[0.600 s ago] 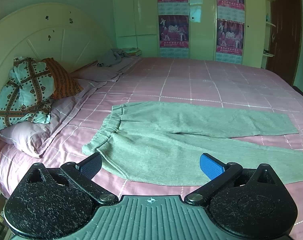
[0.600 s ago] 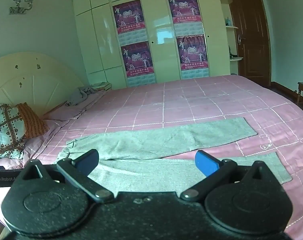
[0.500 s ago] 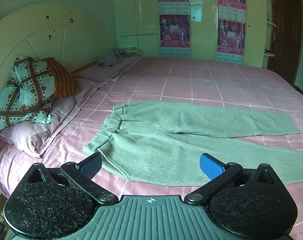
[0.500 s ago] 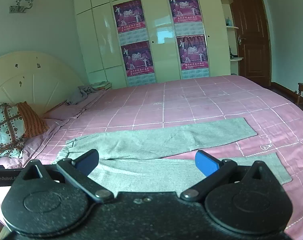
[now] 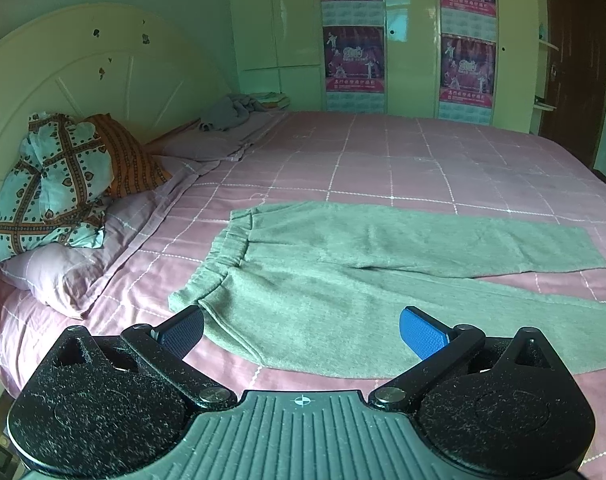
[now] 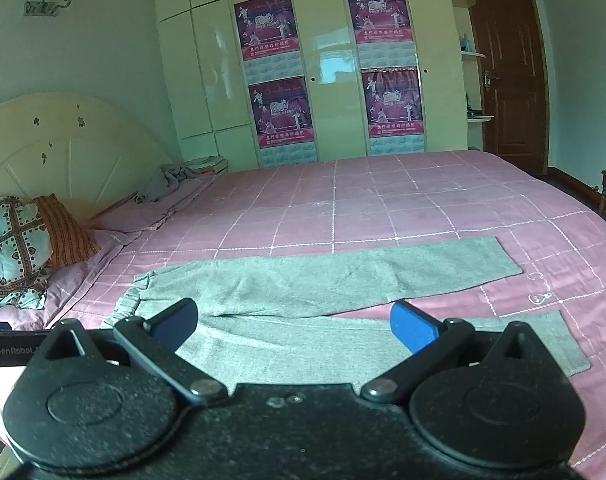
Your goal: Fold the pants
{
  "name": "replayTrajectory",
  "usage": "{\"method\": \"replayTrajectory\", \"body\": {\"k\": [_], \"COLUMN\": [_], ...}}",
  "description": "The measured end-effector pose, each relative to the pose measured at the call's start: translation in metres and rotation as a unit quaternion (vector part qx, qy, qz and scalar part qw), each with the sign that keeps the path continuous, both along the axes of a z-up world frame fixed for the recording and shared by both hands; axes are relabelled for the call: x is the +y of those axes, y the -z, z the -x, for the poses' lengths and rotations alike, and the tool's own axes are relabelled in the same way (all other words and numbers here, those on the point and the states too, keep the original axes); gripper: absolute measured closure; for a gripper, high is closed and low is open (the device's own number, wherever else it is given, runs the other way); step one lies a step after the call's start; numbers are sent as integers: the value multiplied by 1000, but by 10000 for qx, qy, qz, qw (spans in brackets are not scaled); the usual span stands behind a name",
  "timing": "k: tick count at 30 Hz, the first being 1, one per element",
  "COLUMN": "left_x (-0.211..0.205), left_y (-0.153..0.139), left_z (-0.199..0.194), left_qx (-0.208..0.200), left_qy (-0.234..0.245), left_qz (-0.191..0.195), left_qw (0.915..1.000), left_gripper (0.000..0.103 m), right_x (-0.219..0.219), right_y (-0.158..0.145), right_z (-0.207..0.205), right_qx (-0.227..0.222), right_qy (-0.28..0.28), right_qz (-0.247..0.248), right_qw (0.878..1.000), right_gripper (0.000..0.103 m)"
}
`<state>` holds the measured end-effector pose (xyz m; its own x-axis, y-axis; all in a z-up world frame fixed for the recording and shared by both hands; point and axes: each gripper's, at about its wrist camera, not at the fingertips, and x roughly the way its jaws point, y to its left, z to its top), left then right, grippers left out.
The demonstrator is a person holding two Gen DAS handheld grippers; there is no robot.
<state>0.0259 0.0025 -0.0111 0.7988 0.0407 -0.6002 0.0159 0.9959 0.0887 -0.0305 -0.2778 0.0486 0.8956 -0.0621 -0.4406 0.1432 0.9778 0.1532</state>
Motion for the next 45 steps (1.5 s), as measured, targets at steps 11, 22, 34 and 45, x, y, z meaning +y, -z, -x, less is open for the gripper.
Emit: {"method": "replayTrajectory", "body": {"k": [11,22,34,45], "left_x": [1,7,19,26], "left_y": [3,6,19,44], "left_z": [-9,-31,-74,-132], "left_qx": [11,0,84,338], "left_qy": [-70,-163,-352,-490], "left_qz": [35,0,16,-347], "left_qw": [10000,9999,9993,9976], "left_gripper": [0,0,0,0], "right_x": [5,12,23,30], "right_y": [0,2,11,29], "right_z": [-7,-21,-56,-102], "right_qx": [-15,104,336,486], "right_qy": [-47,-149,-341,-568], "right_qz": [-55,32,152,148], "right_qw": [10000,9998,9987,9971], "right_gripper": [0,0,0,0]}}
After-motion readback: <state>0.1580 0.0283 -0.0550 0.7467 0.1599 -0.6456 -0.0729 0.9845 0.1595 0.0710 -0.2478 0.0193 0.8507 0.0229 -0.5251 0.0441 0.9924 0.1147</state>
